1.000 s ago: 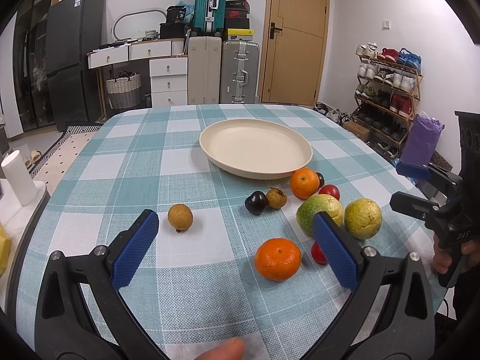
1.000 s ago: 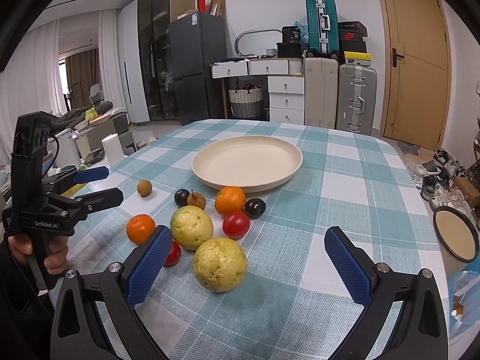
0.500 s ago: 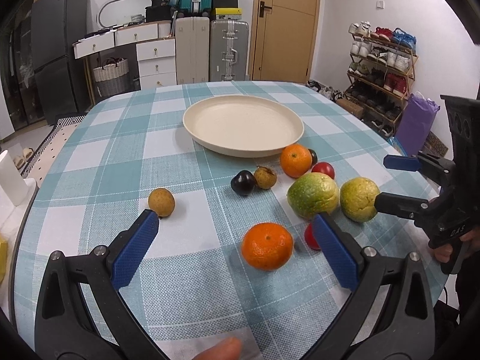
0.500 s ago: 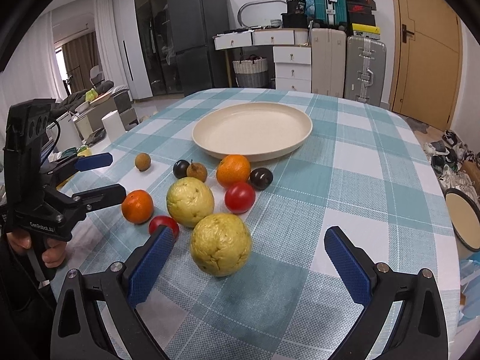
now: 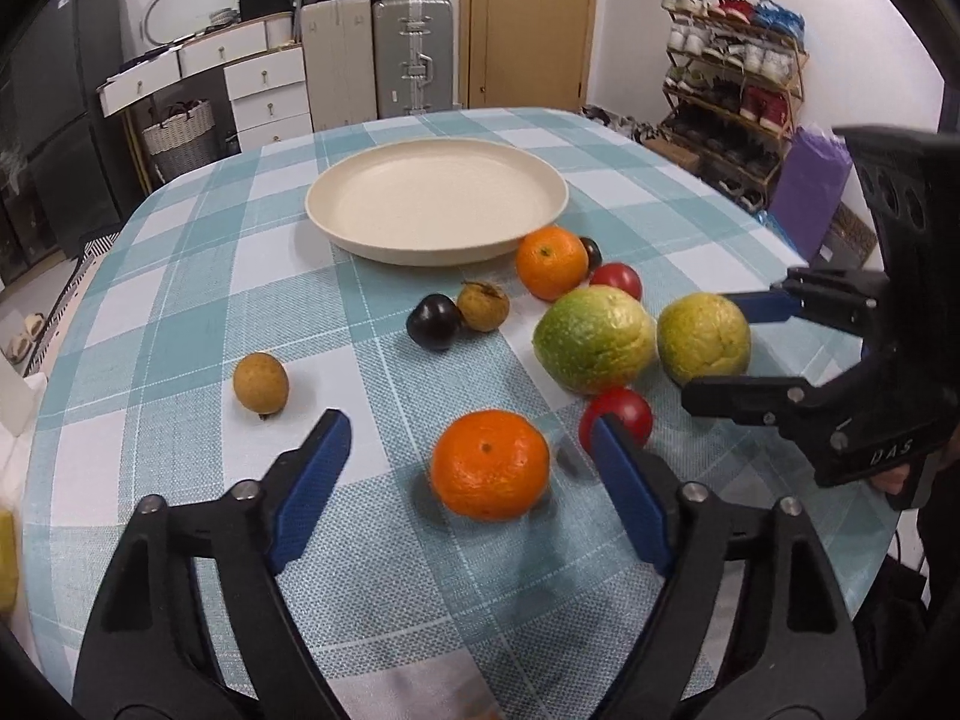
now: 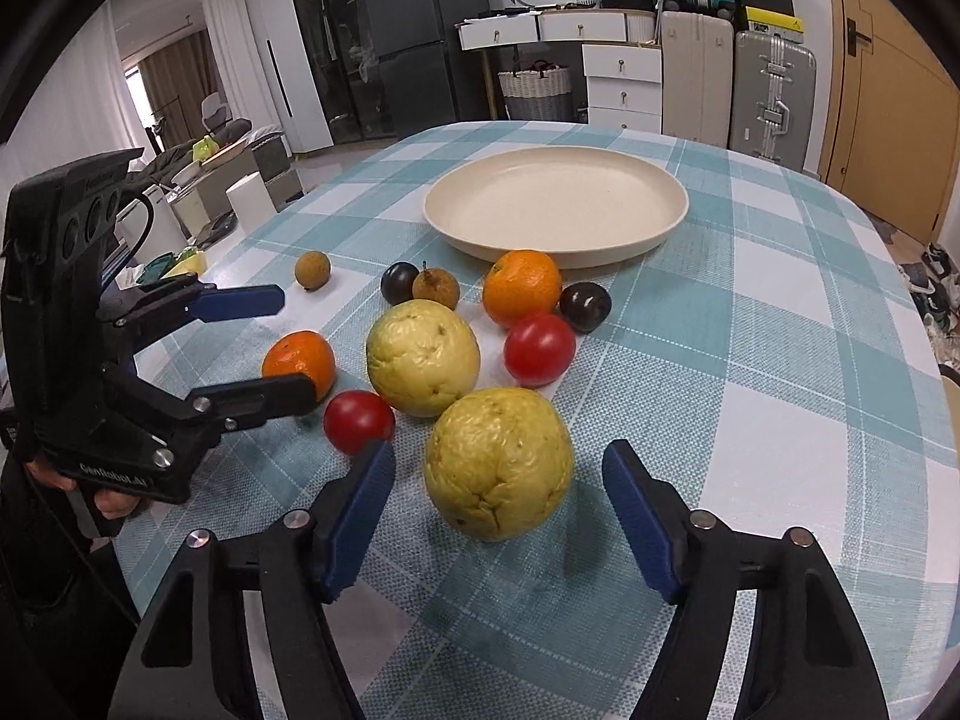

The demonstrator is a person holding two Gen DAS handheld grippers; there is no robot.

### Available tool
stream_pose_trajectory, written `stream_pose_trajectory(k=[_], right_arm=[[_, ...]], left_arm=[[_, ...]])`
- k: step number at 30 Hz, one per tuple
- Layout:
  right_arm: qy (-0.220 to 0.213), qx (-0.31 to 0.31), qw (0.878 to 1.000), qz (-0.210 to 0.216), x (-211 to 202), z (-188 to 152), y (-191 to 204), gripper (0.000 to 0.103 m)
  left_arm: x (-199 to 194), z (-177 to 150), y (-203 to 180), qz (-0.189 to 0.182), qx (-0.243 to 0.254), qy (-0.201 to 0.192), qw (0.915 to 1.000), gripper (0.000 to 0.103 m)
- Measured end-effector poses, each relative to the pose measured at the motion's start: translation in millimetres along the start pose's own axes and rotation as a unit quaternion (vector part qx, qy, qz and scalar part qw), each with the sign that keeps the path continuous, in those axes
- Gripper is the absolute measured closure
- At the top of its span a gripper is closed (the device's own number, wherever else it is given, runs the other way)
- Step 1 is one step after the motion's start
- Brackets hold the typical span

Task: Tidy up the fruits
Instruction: 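Close the left gripper on the tangerine while the right gripper closes on the large yellow guava, then lift and carry the tangerine and guava in both grippers toward the cream plate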

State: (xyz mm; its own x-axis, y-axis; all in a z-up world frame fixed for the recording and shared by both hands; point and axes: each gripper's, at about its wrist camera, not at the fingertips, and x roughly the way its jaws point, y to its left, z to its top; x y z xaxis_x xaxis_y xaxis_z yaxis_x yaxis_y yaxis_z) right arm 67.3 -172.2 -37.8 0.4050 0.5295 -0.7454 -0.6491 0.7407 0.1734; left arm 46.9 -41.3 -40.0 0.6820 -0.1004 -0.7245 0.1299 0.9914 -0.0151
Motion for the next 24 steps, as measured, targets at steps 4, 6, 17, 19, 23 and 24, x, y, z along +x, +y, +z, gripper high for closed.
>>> stream_pose_trajectory(k=[4,6,17,19,23,24], right_arm=[[0.003,-0.001,1.0,0.005,1,2,2,0.033],[0.003,-0.001,1.0,0.006,1,2,2,0.035],[0.003,0.014,1.0,0.01,-1,1,-3,0.05],[0.004,0.013,1.0,0.01,-1,2,-3,0.052],[0.002,0.015,1.0,0.011,-1,2,-3,0.054],[0.0,0.016,1.0,0.011,-1,2,-3,0.054]], left_arm=[[7,-1,-2,-0.007,0.008,0.019,0.9998,0.038],[8,-1,-1,-0.015,0.007,0.022,0.9996,0.042],[10,-2,3,-0.038,0.003,0.028,0.9989,0.065],[9,-1,4,-0.038,0.0,0.024,0.999,0.065],[6,2,9,-0.039,-0.011,0.014,0.9991,0.065],[5,3,10,-0.037,-0.015,0.011,0.9992,0.065]])
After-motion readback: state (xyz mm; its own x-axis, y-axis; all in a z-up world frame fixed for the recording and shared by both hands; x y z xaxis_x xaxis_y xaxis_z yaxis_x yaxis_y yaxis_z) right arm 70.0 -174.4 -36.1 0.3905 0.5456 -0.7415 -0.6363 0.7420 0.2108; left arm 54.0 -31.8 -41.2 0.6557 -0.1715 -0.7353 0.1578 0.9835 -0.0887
